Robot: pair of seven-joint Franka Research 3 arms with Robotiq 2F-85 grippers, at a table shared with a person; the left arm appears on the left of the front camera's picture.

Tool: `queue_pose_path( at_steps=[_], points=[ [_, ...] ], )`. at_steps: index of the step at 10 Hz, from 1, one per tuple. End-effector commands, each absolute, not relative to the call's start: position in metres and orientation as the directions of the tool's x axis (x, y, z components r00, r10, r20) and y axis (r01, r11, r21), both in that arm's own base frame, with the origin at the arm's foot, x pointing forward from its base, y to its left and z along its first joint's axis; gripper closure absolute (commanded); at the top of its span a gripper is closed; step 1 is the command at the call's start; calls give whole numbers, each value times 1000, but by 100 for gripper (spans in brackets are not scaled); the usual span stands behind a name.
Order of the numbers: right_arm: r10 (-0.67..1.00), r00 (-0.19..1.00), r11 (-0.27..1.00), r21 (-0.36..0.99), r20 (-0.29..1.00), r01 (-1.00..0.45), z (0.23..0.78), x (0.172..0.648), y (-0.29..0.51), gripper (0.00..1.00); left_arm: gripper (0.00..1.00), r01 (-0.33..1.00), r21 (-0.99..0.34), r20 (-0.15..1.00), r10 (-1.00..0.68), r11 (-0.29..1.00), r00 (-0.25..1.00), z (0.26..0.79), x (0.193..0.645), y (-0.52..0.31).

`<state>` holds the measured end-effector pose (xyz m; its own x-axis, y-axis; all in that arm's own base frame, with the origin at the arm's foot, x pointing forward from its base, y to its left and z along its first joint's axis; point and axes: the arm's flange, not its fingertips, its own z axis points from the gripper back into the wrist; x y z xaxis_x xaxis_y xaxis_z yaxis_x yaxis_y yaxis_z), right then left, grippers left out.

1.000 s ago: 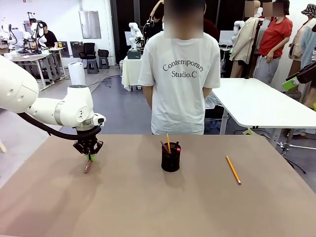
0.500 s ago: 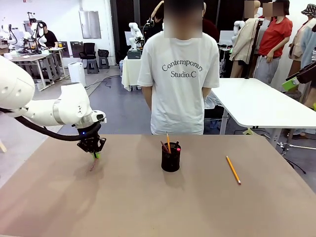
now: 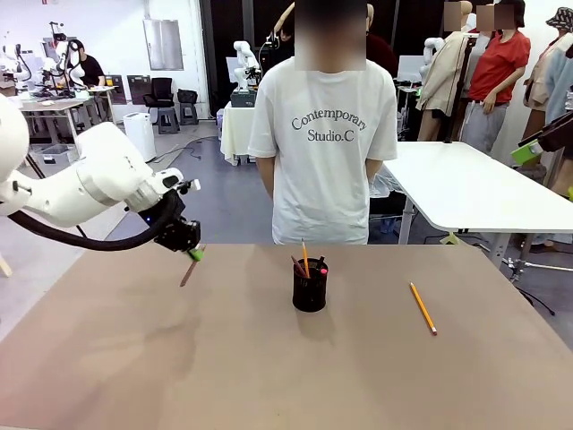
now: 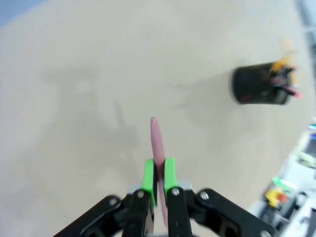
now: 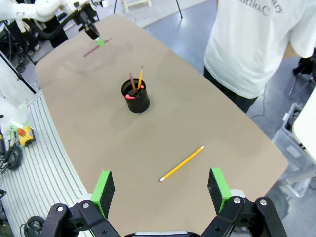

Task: Place the pens into the pen holder.
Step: Pick up a writing instrument from the table and place it into the Pen holder.

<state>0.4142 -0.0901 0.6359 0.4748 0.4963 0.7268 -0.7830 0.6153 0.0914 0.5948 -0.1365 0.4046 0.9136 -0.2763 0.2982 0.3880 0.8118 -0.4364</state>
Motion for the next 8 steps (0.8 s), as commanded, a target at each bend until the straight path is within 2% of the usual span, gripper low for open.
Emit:
queue_pose_path(
  at_steps=[1, 3, 5, 6, 7, 8],
  points=[
    [497, 471, 613, 90, 729, -785, 637, 414, -90, 0, 100, 494, -590, 380, -321, 639, 868, 399, 578, -125],
    [497, 471, 613, 90, 729, -785, 637, 414, -90, 0, 100, 577, -635, 479, -325, 514, 816, 399, 575, -128],
    [497, 471, 613, 90, 729, -785, 637, 414, -90, 0, 100, 697, -591, 582, -385, 406, 717, 395, 569, -130],
    [497, 471, 613, 90, 729, -785, 637, 414, -90, 0, 100, 756, -511, 666, -366, 410, 649, 390, 568, -135],
    [497, 471, 613, 90, 729, -785, 637, 414, -90, 0, 100, 864, -405, 752, -429, 298, 500, 384, 566, -134],
    [497, 471, 613, 90, 729, -785, 637, 414, -90, 0, 100, 923, -316, 824, -419, 221, 382, 383, 564, -134]
  ],
)
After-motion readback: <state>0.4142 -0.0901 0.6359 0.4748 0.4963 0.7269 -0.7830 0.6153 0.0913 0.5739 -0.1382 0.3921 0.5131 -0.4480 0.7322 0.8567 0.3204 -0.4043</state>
